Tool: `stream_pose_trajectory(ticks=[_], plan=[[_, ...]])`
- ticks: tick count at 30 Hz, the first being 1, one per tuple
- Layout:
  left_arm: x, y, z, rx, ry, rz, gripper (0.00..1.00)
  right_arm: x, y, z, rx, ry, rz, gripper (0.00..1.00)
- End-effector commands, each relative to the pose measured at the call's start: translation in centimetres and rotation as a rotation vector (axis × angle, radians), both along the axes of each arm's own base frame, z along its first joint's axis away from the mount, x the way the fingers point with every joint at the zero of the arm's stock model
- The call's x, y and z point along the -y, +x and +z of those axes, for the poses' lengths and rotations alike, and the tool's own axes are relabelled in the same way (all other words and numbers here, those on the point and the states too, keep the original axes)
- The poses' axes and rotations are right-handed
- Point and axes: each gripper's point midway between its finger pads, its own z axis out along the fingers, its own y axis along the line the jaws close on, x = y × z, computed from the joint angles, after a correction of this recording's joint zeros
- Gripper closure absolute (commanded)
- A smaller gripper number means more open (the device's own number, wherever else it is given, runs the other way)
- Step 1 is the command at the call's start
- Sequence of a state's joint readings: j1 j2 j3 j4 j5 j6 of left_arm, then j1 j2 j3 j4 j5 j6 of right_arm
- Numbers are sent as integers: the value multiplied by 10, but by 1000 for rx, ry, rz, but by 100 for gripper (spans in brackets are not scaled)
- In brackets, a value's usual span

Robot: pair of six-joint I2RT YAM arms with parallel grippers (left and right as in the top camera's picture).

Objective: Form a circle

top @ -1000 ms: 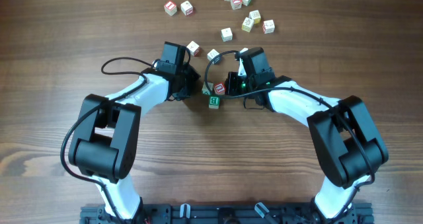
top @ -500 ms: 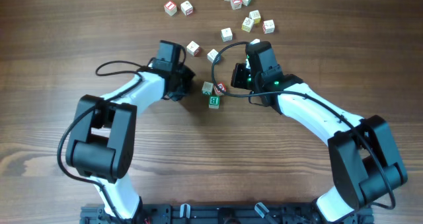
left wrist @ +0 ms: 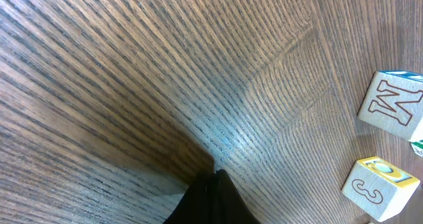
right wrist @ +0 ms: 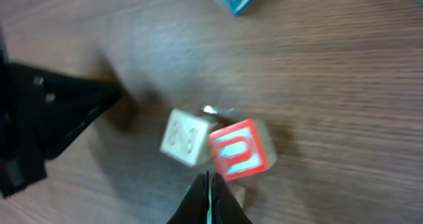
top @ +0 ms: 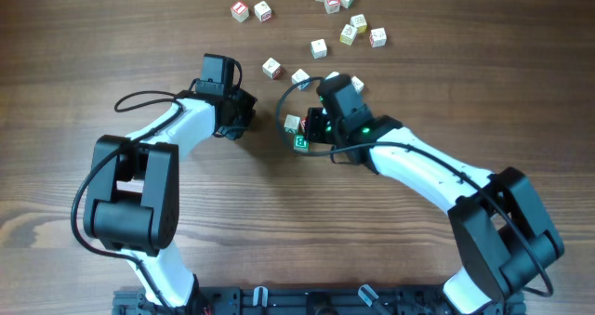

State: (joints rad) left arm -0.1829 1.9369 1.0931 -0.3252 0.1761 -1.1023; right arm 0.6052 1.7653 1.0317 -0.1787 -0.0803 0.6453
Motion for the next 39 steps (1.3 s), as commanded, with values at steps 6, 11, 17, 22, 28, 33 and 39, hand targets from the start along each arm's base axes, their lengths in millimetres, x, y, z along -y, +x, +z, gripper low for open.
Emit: stream_pose_trajectory(ticks=[6, 11, 17, 22, 28, 33, 39], plan=[[-32, -48, -58, -189, 141, 57, 96, -3, -1, -18, 27, -76, 30, 95], [-32, -47, -58, -186, 140, 57, 96, -5, 0, -28, 27, -88, 53, 96], [-30, -46, -58, -181, 140, 51, 96, -7, -1, -28, 35, -95, 78, 95], [-30, -46, -58, -181, 140, 51, 96, -8, -1, -30, 33, -90, 84, 95], [-30, -46, -58, -181, 140, 51, 96, -15, 0, -35, 38, -75, 121, 95], [-30, -46, -58, -181, 140, 51, 96, -15, 0, -41, 29, -80, 121, 95], [-30, -46, -58, -180, 141, 51, 96, -15, 0, -42, 31, -80, 121, 95]])
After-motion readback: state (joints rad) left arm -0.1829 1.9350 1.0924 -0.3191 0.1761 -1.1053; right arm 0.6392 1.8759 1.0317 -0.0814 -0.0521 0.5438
